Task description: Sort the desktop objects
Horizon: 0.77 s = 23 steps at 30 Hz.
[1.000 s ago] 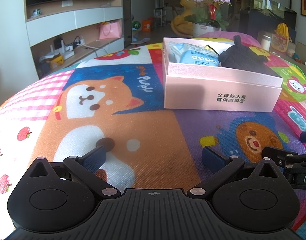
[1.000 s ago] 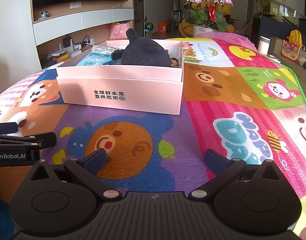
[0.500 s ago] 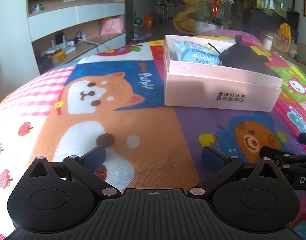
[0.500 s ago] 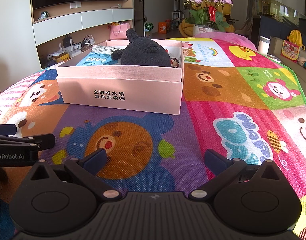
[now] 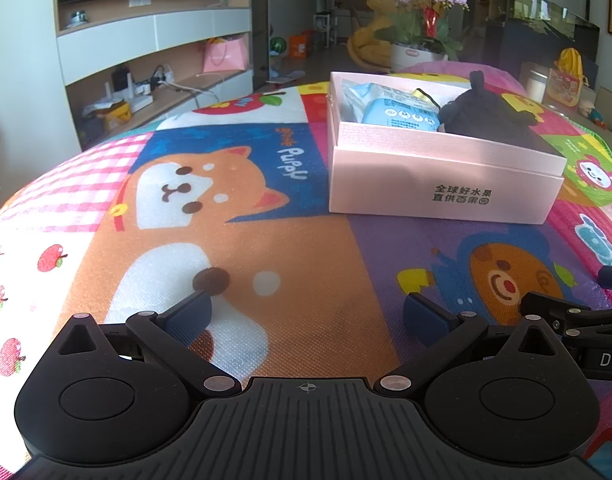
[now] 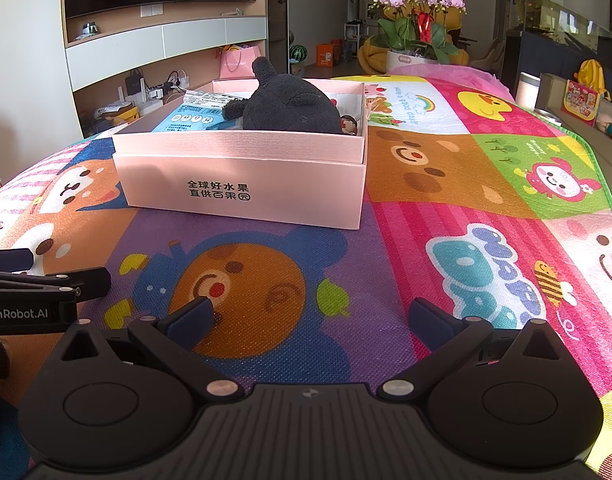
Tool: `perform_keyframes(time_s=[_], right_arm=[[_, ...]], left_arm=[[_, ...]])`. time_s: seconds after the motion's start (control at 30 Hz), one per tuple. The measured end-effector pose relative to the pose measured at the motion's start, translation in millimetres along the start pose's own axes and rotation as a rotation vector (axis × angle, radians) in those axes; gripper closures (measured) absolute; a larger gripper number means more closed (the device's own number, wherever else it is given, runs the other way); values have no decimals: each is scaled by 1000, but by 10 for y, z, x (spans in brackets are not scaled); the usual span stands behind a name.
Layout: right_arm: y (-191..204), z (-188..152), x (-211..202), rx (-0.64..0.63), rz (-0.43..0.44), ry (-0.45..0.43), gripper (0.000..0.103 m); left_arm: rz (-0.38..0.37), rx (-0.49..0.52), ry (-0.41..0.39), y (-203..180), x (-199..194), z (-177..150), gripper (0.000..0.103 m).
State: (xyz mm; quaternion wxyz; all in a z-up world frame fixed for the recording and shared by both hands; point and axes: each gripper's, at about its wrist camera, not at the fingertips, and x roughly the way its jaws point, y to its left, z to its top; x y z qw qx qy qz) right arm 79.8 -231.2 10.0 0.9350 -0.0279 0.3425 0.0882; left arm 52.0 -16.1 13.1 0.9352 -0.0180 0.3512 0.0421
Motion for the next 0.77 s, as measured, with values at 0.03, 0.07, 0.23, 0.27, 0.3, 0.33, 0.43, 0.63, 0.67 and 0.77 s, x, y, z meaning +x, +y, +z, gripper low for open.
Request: perform_keyframes(time_s=[0.03, 0.07, 0.23, 0.27, 0.3, 0.33, 0.43, 0.63, 0.67, 0.77], right_arm=[[-3, 1, -1, 0, 0, 0, 0], [-2, 0, -1, 0, 0, 0, 0], [-5, 2, 1, 0, 0, 0, 0], [0, 0, 1, 0, 0, 0, 0], [-3, 1, 1, 0, 0, 0, 0], [-4, 2, 2, 0, 0, 0, 0], [-4, 2, 2, 0, 0, 0, 0], [-5, 2, 2, 0, 0, 0, 0], [-3, 1, 2, 0, 0, 0, 0], [-5, 2, 2, 0, 0, 0, 0]], left_arm=[[1, 1, 0, -1, 0, 0, 0], [0, 0, 0, 0, 0, 0, 0], [1, 0, 0, -2, -1, 0, 0], [0, 0, -1, 1, -1, -1, 0], [-1, -1, 0, 1, 0, 1, 0], [-2, -2, -1, 2, 2, 3, 0], [4, 1, -1, 0, 2, 1, 0], [5, 0, -2, 5, 4, 1, 0], [4, 0, -2, 5, 4, 1, 0], [2, -2, -2, 10, 4, 5, 0]])
